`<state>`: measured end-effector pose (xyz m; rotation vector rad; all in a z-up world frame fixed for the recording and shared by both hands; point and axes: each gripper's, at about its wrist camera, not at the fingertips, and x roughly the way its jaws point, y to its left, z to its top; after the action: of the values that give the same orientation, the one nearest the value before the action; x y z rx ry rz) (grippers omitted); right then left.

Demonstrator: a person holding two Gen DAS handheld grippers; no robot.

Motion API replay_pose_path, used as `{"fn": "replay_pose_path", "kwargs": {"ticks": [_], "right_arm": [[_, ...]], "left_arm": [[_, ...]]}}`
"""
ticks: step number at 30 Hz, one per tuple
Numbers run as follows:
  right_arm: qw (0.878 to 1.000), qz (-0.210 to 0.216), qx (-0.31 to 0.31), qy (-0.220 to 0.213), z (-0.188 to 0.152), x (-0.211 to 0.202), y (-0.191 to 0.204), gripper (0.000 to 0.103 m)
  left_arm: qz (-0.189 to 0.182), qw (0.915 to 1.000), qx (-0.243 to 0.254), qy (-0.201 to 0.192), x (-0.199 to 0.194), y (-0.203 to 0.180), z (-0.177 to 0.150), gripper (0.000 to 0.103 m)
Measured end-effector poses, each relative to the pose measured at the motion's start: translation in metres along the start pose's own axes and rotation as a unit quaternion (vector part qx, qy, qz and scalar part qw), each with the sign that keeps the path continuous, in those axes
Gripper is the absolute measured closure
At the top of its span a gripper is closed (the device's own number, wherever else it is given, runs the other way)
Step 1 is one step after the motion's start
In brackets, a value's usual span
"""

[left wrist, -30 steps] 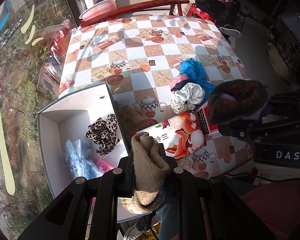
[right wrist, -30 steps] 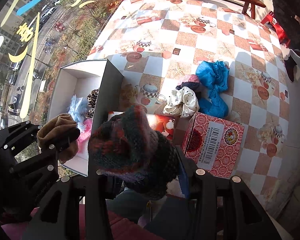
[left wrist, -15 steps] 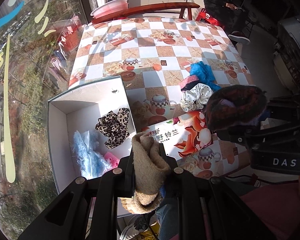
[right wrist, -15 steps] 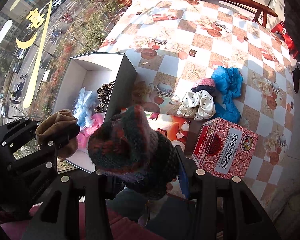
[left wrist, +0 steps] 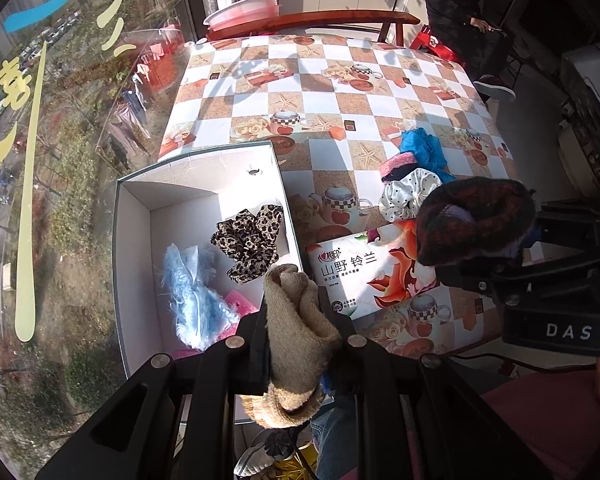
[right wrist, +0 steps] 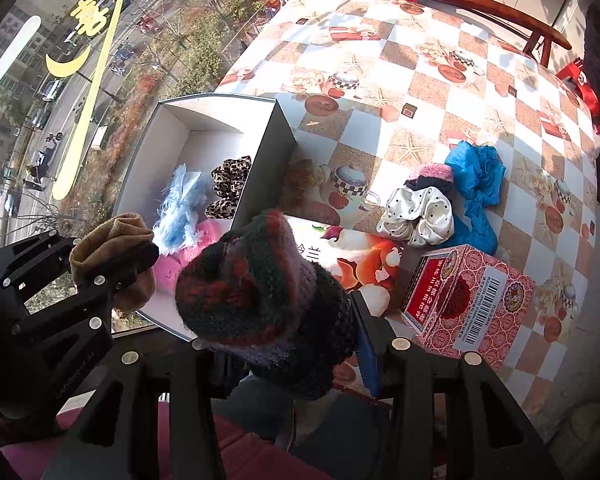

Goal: Organize soft objects
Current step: 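Lift and carry the beige knit item and striped hat over the white box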

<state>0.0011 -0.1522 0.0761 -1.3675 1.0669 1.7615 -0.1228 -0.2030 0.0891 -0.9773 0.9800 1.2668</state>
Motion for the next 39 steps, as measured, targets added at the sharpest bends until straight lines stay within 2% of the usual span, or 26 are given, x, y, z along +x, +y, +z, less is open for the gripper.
{"fn": "replay_pose_path", "kwargs": {"ticks": [16,39], "right_arm": [[0.999,0.004,-0.045,0.008,0.008,0.010,0.034,0.057],[0.995,0.011,-0.092,0.023,0.019,0.023,0.068,0.057]], "left_arm": [[0.012,0.9979,-0.063,0.004,-0.002,0.038,-0.018,0.084],[0.030,0.9919,-0.121,0.024,0.007,0.076,-0.036,0.084]]}}
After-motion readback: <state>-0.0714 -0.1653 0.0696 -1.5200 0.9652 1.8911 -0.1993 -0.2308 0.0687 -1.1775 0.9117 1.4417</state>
